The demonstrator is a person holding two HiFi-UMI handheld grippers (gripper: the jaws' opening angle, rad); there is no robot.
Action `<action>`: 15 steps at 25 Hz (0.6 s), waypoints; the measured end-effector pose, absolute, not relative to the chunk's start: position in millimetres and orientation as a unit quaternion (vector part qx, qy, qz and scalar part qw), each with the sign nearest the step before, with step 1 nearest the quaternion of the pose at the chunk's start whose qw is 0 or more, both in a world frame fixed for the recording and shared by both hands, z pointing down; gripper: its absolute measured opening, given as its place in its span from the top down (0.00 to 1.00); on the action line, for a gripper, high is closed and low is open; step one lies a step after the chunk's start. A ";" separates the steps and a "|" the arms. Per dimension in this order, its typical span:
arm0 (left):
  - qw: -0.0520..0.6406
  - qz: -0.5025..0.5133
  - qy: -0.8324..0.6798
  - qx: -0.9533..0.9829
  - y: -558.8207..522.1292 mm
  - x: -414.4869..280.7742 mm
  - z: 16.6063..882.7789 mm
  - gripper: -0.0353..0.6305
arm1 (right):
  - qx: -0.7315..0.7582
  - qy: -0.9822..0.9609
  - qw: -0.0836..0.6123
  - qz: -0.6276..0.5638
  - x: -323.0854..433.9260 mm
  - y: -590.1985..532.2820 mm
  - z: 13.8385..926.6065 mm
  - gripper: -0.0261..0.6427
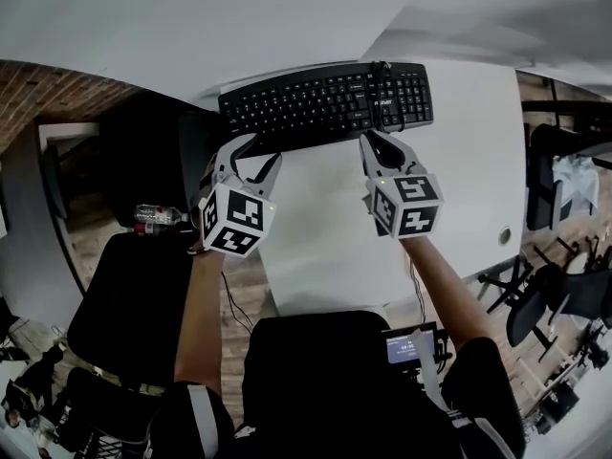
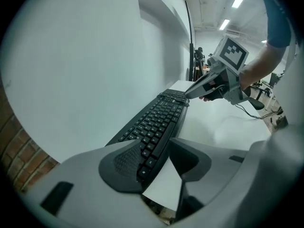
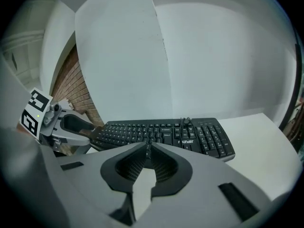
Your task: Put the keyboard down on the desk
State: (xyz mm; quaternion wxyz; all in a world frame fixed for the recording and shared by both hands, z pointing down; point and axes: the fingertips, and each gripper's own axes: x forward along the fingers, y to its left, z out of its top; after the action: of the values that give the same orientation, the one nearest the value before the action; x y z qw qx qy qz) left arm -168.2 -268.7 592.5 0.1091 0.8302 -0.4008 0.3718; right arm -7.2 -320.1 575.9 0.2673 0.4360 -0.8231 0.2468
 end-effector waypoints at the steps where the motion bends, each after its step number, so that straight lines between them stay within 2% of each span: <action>1: 0.106 0.367 -0.407 0.830 -265.4 -168.4 584.7 0.66 | 0.435 -0.826 0.263 0.244 -8.9 -318.5 568.7 0.87; 15: 0.089 0.272 -0.514 0.809 -223.4 -174.2 470.2 0.88 | 0.410 -0.871 0.181 0.202 -35.8 -291.6 451.5 0.87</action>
State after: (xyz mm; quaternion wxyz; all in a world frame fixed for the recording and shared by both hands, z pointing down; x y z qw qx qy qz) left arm -174.2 -223.4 470.2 0.0890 0.8088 -0.5137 0.2721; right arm -35.8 -291.6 451.5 0.1813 0.4101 -0.8707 0.2021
